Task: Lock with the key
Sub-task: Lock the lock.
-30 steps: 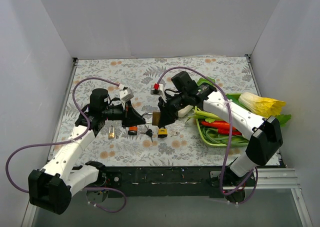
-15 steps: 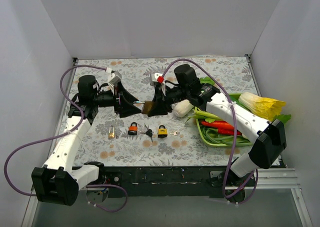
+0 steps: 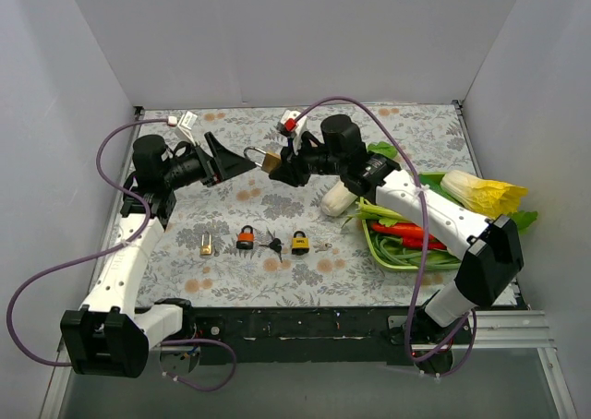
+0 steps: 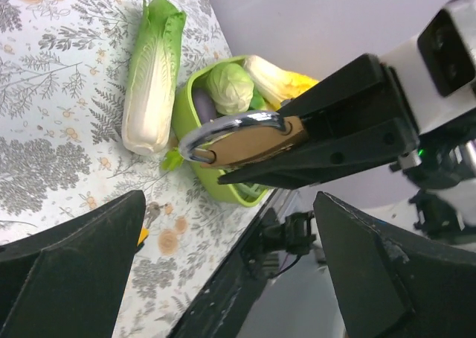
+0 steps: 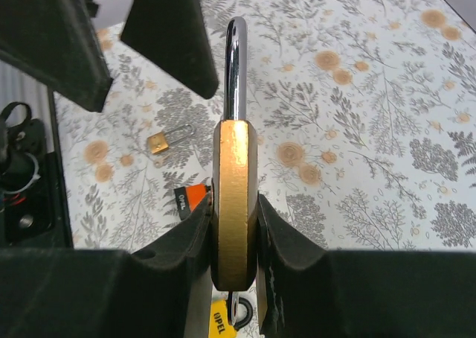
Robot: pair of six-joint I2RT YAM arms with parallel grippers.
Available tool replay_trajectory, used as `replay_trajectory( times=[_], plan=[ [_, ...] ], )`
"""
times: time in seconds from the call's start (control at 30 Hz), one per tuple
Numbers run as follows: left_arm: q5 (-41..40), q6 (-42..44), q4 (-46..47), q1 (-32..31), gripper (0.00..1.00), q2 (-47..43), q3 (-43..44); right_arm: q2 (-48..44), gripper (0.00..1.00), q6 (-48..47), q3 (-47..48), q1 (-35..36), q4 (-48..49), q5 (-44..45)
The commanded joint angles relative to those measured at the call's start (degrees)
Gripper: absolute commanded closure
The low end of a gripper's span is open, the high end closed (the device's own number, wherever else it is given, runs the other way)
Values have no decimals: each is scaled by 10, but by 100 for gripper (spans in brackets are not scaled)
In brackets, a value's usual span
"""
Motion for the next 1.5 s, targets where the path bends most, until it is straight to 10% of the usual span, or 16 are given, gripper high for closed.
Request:
replay_trajectory(
  times=[0.0, 0.77, 1.2, 1.3, 1.47],
  plan=[
    [-79, -169, 61, 2, 2, -23, -25, 7, 99, 25, 34, 31, 96, 90],
    [-157, -315, 79, -21, 5, -49, -94, 65, 99, 99, 72, 93, 166, 121],
    [-168, -312, 127, -23, 57, -61, -102, 77, 99, 118, 70, 98, 165, 143],
    [-172, -310, 127, -23, 84, -62, -108, 81, 98, 112, 76, 97, 154, 132],
    [-169, -309, 124, -17, 100, -60, -107, 76, 50, 104, 76, 90, 114, 116]
  ],
)
